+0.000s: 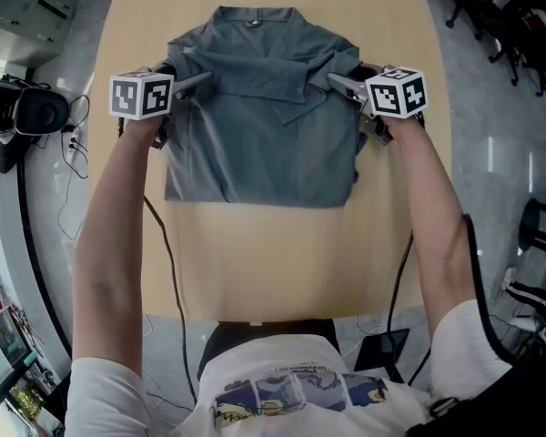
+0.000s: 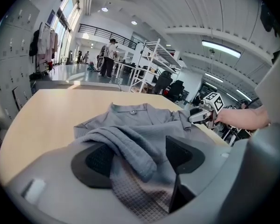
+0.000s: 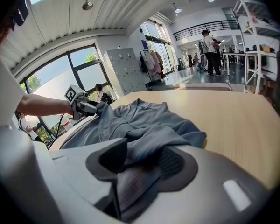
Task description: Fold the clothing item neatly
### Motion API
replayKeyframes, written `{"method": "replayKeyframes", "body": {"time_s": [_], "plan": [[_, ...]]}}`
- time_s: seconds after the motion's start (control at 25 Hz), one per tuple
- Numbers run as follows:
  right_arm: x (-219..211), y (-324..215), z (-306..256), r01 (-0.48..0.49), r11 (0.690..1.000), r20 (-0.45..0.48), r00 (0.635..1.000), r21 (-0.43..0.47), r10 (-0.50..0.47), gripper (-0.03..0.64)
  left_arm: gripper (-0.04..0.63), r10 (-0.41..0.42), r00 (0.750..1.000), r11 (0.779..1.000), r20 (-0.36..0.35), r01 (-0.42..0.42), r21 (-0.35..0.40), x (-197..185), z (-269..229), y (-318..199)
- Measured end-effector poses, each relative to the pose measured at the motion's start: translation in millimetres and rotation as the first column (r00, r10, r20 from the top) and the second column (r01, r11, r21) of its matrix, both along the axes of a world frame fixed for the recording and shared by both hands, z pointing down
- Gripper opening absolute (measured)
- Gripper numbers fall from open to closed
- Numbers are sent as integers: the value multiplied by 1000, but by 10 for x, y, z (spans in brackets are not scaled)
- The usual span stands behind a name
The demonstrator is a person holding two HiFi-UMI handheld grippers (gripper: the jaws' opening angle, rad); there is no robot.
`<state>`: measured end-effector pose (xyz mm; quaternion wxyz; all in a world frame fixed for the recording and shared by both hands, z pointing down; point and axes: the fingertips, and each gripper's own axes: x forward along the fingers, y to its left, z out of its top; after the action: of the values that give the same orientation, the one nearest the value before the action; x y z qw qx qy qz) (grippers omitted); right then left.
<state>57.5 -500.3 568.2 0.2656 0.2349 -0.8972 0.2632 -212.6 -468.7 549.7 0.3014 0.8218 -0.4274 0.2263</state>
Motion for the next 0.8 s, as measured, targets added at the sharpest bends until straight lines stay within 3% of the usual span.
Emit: {"method": "replayKeyframes", "body": {"time_s": [0.4,0.6,0.8], "plan": [[74,222,-11,-10,1000,-25,1000,13,10,179,362,-8,999,1000,53,9,-16,-144,-4,198],[152,363,-5,-29,999,-44,999,21,30,179,362,-8,999,999,39,9,-35,-158,8,377],[176,619,-51,-57,998,-43,997,30,58,179,362,-37,996,999,85,38,-8,-291,-113,629]]}}
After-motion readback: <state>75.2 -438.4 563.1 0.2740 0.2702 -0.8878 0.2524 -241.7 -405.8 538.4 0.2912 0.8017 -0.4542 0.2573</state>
